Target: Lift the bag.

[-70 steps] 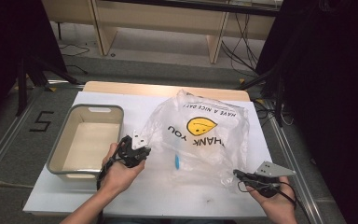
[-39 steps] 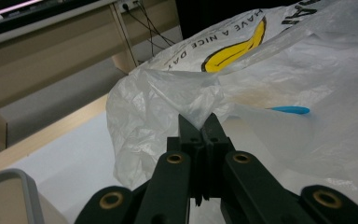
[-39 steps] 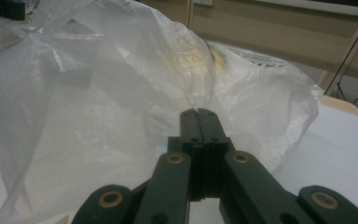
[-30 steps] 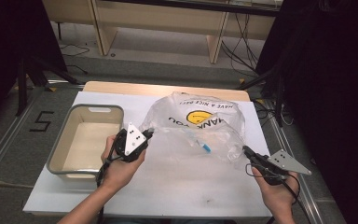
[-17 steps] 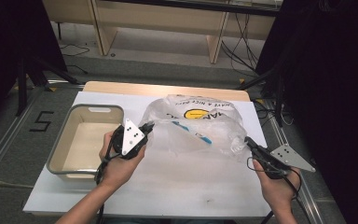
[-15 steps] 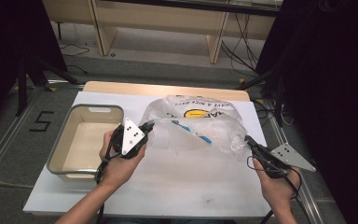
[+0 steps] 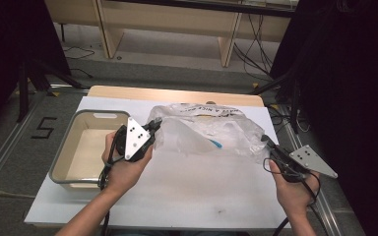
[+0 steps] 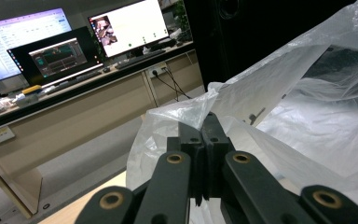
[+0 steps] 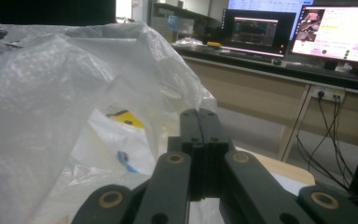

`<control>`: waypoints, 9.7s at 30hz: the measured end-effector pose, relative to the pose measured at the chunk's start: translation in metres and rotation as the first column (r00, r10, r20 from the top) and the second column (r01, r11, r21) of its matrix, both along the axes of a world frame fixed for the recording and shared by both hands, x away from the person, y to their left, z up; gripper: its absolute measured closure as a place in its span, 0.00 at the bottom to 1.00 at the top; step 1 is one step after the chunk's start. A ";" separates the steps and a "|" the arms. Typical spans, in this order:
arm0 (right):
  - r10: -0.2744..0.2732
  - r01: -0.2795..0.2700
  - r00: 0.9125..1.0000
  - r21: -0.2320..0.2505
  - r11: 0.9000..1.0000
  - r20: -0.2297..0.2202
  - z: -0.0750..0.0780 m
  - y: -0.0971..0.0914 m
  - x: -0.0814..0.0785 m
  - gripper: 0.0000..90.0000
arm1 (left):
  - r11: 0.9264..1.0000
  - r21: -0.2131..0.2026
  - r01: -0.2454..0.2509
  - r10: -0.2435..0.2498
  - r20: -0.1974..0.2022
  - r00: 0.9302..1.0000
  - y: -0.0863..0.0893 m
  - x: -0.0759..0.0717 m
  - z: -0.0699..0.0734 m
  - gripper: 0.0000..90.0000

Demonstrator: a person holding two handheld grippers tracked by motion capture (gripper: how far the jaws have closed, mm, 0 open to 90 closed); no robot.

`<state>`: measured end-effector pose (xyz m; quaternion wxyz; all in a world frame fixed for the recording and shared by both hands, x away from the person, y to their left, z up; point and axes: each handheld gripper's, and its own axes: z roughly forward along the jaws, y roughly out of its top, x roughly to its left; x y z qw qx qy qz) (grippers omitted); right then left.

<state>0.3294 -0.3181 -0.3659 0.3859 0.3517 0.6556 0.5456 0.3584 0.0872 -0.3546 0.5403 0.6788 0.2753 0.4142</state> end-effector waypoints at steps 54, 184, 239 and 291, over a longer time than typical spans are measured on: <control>-0.036 0.031 0.995 0.053 0.998 0.096 0.032 0.000 0.006 1.00 | 0.998 -0.062 -0.006 0.013 0.109 0.994 0.001 -0.002 0.040 0.99; -0.049 0.025 0.977 0.116 0.993 0.206 0.069 0.004 0.007 1.00 | 0.996 -0.084 -0.010 0.028 0.213 0.977 0.001 -0.003 0.082 0.99; -0.081 0.081 0.996 -0.009 0.997 -0.026 -0.003 0.029 0.075 1.00 | 0.991 0.058 -0.123 0.125 -0.020 0.992 -0.023 0.086 0.012 0.91; -0.070 0.069 0.998 0.042 0.997 0.012 0.005 0.027 0.070 0.73 | 0.990 -0.020 -0.137 0.136 -0.032 0.990 -0.022 0.068 0.022 0.45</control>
